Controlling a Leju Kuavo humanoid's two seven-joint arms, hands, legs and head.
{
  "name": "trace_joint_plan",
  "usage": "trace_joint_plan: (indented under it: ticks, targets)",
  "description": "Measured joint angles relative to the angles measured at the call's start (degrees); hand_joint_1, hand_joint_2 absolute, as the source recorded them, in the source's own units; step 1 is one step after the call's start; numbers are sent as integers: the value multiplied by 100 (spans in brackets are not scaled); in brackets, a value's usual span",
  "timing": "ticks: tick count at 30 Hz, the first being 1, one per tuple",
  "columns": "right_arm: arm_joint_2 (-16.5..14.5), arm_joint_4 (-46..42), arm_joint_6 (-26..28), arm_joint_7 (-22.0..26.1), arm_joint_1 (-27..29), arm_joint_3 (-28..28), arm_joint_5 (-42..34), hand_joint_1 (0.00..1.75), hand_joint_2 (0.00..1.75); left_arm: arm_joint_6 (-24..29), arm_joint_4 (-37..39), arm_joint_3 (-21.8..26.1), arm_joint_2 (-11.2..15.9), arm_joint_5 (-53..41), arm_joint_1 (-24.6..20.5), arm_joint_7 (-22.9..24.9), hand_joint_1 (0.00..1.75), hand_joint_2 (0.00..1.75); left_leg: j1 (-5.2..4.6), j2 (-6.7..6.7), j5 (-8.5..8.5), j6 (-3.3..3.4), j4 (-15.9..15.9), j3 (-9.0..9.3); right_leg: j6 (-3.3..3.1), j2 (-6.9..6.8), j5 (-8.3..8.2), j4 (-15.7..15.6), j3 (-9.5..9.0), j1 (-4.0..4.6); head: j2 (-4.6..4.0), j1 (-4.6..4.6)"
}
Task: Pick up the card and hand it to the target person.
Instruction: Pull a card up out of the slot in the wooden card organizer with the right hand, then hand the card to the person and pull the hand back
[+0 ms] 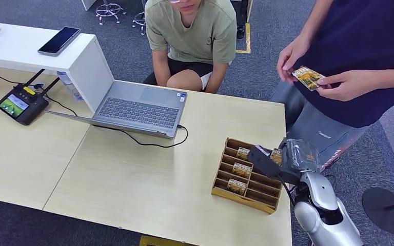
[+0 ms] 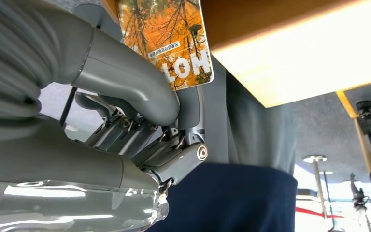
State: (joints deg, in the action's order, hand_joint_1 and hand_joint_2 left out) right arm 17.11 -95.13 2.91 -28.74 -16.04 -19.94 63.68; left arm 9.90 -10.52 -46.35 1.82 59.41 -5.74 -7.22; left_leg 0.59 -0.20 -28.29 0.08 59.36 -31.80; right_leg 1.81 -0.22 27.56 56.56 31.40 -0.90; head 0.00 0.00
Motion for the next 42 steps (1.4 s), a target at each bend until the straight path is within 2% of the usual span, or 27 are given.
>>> trace_joint_plan:
  ticks: [6, 11, 33, 42]
  targets:
    - [-177, -1008, 454, -104, 366, 617, 570, 175, 175, 27, -5, 39, -47, 31, 0, 27, 0, 175, -1, -8, -3, 0, 7, -7, 3, -8, 5, 7, 6, -1, 0, 0]
    - [-245, -1504, 612, -58, 544, 851, 740, 175, 175, 13, -7, 52, -59, 42, 1, 33, 0, 175, -2, -11, -2, -1, 7, -8, 1, -11, 7, 8, 7, -2, 0, 0]
    - [-374, -1611, 724, -16, 616, 1019, 824, 175, 175, -48, -15, 23, -62, 8, 3, 4, 0, 175, 1, 1, 1, 0, -2, 4, 1, 3, -3, -5, -3, 2, 0, 0]
    - [-402, -1596, 723, 8, 620, 1042, 835, 169, 175, -49, -2, -62, -55, -80, -6, 10, 0, 175, 1, -2, -2, 0, 2, 2, 4, 0, 2, -1, -2, 1, 0, 0]
